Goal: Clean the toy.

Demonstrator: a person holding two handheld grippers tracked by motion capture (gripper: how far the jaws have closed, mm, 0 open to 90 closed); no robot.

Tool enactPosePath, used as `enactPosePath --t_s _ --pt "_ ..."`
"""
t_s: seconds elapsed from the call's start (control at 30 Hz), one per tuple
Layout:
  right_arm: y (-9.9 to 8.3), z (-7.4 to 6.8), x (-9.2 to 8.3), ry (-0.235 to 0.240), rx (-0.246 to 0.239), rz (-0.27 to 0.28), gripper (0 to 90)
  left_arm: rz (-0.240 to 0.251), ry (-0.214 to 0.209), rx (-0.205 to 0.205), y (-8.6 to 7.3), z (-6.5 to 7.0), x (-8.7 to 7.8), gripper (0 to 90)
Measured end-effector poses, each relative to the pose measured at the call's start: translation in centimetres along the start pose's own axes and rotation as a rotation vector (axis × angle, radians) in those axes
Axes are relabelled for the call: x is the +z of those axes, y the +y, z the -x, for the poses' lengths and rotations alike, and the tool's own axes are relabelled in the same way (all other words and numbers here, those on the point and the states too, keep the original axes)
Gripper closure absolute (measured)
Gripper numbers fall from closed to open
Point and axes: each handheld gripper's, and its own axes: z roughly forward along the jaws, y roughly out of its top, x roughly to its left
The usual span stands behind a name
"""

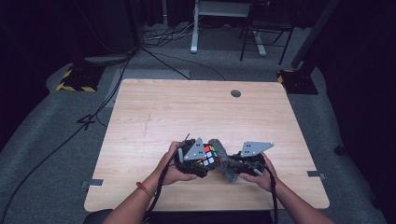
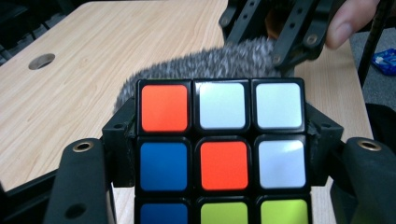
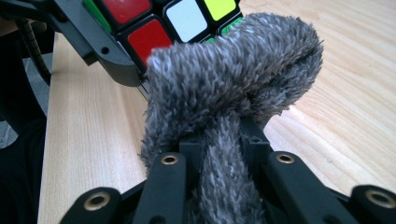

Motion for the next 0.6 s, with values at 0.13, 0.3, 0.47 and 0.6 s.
enactPosePath --t_s 0.13,0.3,0.47,0.6 --pt "0.0 0.3 -0.7 0.005 0.018 0.053 76.2 -0.017 0.001 -0.011 -0.3 -0.1 0.2 32.7" --pt "0.1 0.2 -1.0 -0.006 0.006 0.068 76.3 -0.036 -0.001 -0.02 -0.4 -0.1 0.8 32.3" --pt "0.5 -0.3 -1.1 -0.016 -0.03 0.079 76.3 -0.097 0.007 -0.003 -0.4 0.1 1.4 32.5" --pt "0.8 -0.7 -1.3 0.0 -0.048 0.101 76.3 -0.137 0.018 0.012 -0.5 0.4 2.0 32.9"
